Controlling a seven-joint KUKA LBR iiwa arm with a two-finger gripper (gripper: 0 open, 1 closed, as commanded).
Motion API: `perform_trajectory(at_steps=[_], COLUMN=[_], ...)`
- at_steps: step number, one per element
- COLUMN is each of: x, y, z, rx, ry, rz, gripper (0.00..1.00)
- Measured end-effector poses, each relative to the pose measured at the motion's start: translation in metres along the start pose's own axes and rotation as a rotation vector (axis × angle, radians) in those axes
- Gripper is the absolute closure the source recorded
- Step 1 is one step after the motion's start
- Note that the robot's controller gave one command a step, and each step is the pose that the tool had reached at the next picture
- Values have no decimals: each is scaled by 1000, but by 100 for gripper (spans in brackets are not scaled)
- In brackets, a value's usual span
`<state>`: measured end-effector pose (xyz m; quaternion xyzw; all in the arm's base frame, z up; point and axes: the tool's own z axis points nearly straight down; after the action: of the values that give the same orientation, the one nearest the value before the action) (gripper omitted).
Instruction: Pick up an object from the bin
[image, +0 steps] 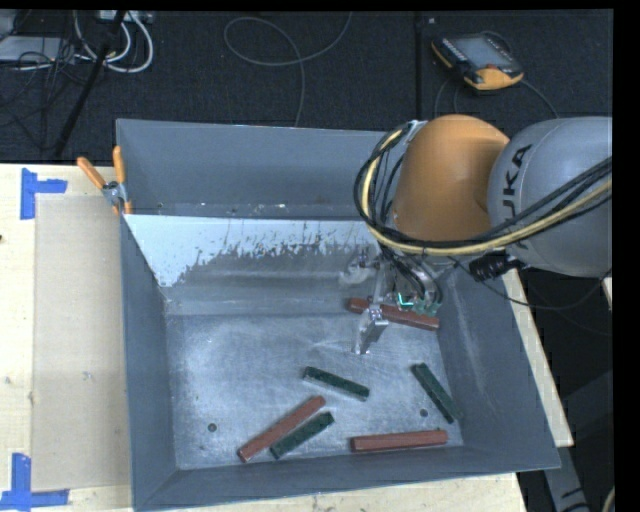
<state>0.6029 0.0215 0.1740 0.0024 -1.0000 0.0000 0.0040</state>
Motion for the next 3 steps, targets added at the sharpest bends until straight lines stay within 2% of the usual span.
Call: perform_trajectory(at_steps=[1,2,3], x=[-2,46,46], y=[0,7,7], z=[-5,81,81], rx=[0,0,-1], ry=[-8,-8,-7], rz=[1,120,121], gripper=[0,100,0])
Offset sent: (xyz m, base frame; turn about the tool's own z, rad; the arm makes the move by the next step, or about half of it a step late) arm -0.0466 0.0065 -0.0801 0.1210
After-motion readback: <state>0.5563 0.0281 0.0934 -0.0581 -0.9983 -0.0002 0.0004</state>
